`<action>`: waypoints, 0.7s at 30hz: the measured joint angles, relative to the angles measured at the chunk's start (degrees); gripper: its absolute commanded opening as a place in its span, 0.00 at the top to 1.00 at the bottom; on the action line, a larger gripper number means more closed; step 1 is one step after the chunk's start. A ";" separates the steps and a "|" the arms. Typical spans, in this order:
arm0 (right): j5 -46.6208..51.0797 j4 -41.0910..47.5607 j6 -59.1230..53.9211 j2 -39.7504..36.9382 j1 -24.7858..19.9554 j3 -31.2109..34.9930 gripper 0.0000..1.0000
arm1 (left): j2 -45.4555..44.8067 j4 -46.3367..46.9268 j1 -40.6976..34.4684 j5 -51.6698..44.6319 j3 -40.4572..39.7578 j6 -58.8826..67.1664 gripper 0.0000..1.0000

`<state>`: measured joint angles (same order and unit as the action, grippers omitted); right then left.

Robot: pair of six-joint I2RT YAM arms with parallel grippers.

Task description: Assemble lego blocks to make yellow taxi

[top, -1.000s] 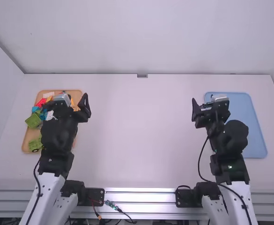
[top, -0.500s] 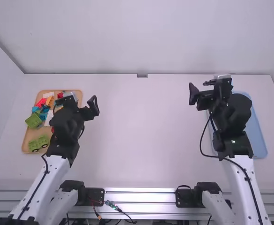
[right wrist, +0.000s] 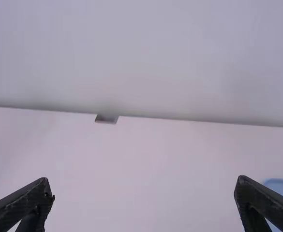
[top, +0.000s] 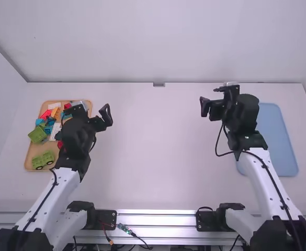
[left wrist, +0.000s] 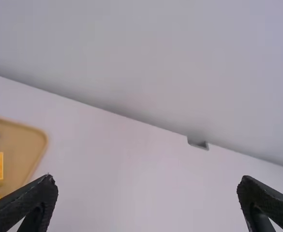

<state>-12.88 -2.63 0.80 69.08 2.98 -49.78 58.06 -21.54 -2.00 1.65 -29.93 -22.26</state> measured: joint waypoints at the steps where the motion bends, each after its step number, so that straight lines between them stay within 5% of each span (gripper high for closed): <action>1: -0.04 -0.20 -0.28 0.79 0.37 0.00 0.01 | 0.42 0.26 0.00 0.39 -0.02 -0.52 0.01; 5: -0.04 -0.55 -0.90 3.67 0.87 0.00 0.01 | 3.26 7.76 0.00 3.96 -2.54 -4.09 0.01; 14: -0.02 -0.48 -1.03 8.98 0.87 0.00 0.01 | 13.84 28.20 0.04 11.78 -21.64 -11.96 0.01; 21: 0.42 0.07 -1.40 11.50 0.87 0.00 0.01 | 24.11 40.19 6.32 11.28 -33.33 -22.08 0.01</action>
<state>-12.47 -2.57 -0.60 80.58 3.86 -49.78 82.17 18.65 4.32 12.93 -63.26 -44.34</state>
